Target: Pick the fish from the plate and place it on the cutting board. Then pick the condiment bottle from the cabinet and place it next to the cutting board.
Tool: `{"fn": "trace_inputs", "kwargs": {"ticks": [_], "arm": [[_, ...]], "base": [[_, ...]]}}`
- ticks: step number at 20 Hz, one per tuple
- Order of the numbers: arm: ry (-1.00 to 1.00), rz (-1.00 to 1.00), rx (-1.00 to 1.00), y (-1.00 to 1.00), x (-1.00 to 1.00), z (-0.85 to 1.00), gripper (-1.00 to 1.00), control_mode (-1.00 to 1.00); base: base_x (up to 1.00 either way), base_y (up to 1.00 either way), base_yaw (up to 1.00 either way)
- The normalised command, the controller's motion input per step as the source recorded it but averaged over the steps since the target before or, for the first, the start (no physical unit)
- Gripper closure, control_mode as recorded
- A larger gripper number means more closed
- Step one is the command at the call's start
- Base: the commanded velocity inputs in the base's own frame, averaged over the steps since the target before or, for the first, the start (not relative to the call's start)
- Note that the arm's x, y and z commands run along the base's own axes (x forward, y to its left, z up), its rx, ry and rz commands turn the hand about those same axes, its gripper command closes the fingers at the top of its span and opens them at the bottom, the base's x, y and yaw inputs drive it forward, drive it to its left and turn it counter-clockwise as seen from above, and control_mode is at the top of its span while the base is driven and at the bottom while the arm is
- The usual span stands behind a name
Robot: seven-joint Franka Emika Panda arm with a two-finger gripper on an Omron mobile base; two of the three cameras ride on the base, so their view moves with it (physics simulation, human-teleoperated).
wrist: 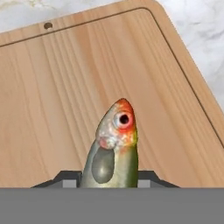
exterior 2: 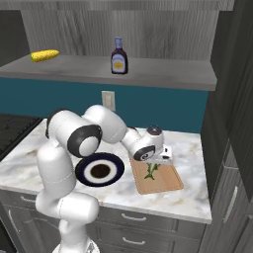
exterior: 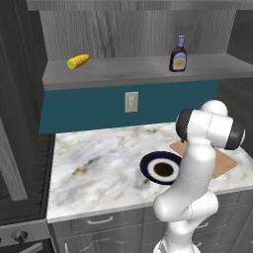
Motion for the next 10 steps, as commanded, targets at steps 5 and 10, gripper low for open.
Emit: {"fn": "trace_inputs", "kwargs": {"ticks": [5, 10], "arm": [[-0.07, 0.0, 0.0, 0.0, 0.07, -0.61, -1.0, -1.0], [0.0, 0.0, 0.0, -0.03, 0.08, -0.11, -1.0, -1.0]], "base": [[0.0, 0.0, 0.0], [0.0, 0.0, 0.0]]}}
